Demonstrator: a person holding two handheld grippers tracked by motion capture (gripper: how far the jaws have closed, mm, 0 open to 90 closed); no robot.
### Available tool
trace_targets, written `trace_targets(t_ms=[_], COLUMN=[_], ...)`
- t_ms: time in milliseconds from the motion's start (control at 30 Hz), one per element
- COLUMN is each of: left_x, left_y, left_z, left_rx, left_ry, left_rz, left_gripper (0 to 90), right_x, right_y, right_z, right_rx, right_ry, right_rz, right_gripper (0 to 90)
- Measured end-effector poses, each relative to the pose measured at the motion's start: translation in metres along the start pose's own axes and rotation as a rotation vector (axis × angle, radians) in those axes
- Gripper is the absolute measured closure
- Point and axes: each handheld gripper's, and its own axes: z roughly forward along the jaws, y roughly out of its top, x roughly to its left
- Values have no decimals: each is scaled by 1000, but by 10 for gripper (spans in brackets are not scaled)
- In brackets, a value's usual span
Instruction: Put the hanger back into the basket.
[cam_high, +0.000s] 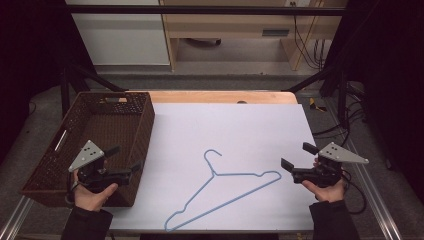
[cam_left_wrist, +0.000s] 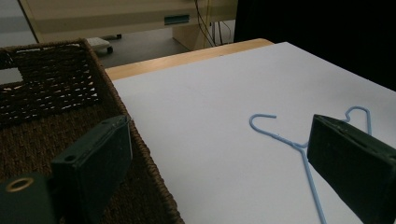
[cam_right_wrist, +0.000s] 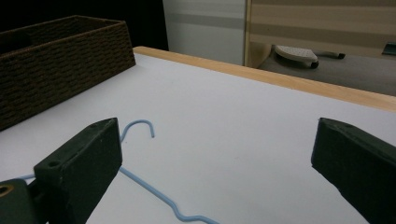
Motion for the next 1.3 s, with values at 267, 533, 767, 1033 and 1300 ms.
trace_targets(t_ms=[267,533,767,1033,1300], left_x=[-13,-30,-48,-69,-83], left_y=[4,8,9,4,1], left_z=[2,8,22,43,66], left_rx=[7,18,55,112,186], left_ry=[-21,-51,-78,-116,-135], left_rz=[26,54,76,100,117], left_gripper=[67,82,90,104,126], right_x=[3,10,15,20,23], right_y=[3,5,6,5,3], right_z=[-2,2,5,11,16], right_rx=[2,22,27,48,67], right_ry=[6,11,22,35,43], right_rz=[-8,-21,-32,-45,-47], right_gripper=[25,26,28,29,33])
